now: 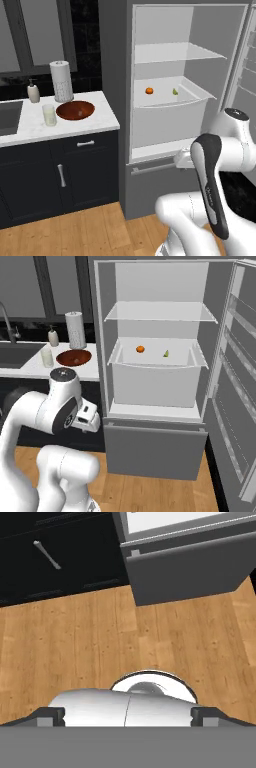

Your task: Grab a lemon wedge from the fridge and one ice cube from the ice bowl, and put them in the glass of lemonade.

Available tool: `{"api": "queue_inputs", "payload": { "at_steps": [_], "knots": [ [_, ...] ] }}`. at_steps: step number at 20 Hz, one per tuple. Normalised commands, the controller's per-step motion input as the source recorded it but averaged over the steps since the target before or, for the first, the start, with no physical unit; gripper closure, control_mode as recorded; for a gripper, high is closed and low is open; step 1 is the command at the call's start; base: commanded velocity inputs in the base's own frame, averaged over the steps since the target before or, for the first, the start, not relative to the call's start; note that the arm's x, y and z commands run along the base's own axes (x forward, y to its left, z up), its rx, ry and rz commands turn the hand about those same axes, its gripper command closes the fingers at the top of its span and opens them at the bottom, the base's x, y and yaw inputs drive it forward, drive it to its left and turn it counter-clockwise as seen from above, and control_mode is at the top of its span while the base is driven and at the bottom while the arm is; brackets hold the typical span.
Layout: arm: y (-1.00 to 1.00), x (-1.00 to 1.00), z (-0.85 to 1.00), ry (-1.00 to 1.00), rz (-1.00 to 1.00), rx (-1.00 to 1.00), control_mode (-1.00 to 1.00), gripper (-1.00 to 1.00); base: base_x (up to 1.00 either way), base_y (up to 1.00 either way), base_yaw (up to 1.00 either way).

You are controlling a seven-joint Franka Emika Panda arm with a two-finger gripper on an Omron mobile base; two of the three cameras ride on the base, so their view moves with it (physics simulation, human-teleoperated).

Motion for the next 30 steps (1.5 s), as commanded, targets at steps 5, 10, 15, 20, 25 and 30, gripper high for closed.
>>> {"api": "queue_inputs", "payload": {
  "at_steps": [5, 10, 15, 20, 25, 30],
  "knots": [
    [0.05, -0.26, 0.30, 0.00, -0.05, -0.05, -1.00, -1.00, 0.00, 0.00, 0.00],
    [0.10, -0.21, 0.10, 0.00, -0.02, -0.05, -1.00, -1.00, 0.00, 0.00, 0.00],
    [0.00, -0.29, 0.00, 0.00, 0.00, -0.01, -1.00, -1.00, 0.00, 0.00, 0.00],
    [0.00, -0.27, -0.02, -0.02, -0.03, 0.00, 1.00, -1.00, -0.08, 0.00, -0.02],
    [0.00, 0.00, 0.00, 0.00, 0.00, 0.00, 1.00, -1.00, -0.22, -0.08, -0.09],
    [0.00, 0.00, 0.00, 0.00, 0.00, 0.00, 1.00, -1.00, 0.39, -0.39, -0.01]
  ]
}}
